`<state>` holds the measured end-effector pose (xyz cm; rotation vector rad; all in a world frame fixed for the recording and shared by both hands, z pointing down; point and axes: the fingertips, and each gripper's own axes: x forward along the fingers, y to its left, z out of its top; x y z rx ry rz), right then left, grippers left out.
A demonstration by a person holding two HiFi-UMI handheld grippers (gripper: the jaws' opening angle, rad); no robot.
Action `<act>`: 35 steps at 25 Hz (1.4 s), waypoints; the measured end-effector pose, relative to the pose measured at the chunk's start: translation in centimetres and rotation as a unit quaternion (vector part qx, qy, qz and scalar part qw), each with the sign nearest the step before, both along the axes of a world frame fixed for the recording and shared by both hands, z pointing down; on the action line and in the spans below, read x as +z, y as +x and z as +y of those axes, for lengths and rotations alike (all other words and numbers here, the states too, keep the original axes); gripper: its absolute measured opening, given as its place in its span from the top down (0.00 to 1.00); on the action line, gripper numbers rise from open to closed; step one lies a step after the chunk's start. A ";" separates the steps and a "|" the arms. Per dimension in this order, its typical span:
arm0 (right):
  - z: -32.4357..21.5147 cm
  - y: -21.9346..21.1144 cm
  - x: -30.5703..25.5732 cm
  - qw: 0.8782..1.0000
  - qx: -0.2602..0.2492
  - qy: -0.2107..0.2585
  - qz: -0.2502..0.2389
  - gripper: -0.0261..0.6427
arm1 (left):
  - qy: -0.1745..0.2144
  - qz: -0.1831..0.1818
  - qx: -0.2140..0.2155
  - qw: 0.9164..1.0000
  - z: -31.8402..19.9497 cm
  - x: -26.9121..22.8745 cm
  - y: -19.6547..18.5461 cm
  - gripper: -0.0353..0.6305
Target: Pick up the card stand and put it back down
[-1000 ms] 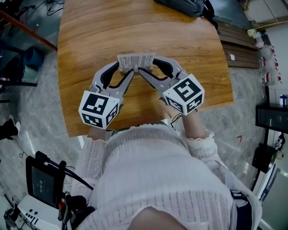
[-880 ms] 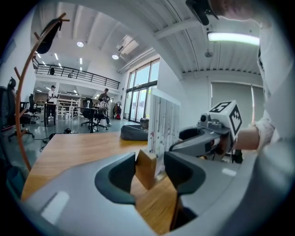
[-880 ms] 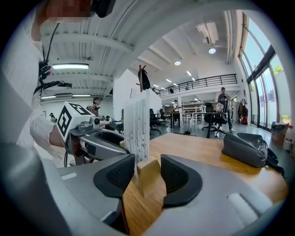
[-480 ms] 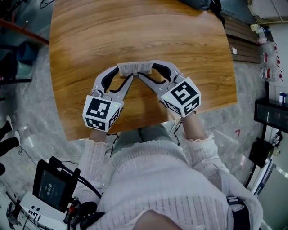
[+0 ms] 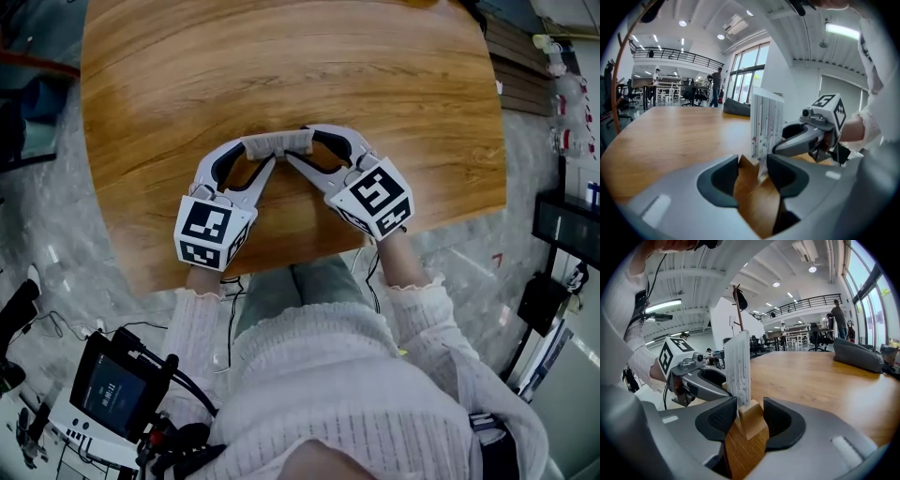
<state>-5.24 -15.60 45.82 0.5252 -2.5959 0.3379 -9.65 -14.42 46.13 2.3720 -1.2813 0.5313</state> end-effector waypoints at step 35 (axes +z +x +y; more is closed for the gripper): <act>0.4 -0.1 0.4 1.000 0.006 -0.008 -0.010 0.69 | 0.000 0.004 -0.031 1.000 0.4 0.3 -1.3 0.66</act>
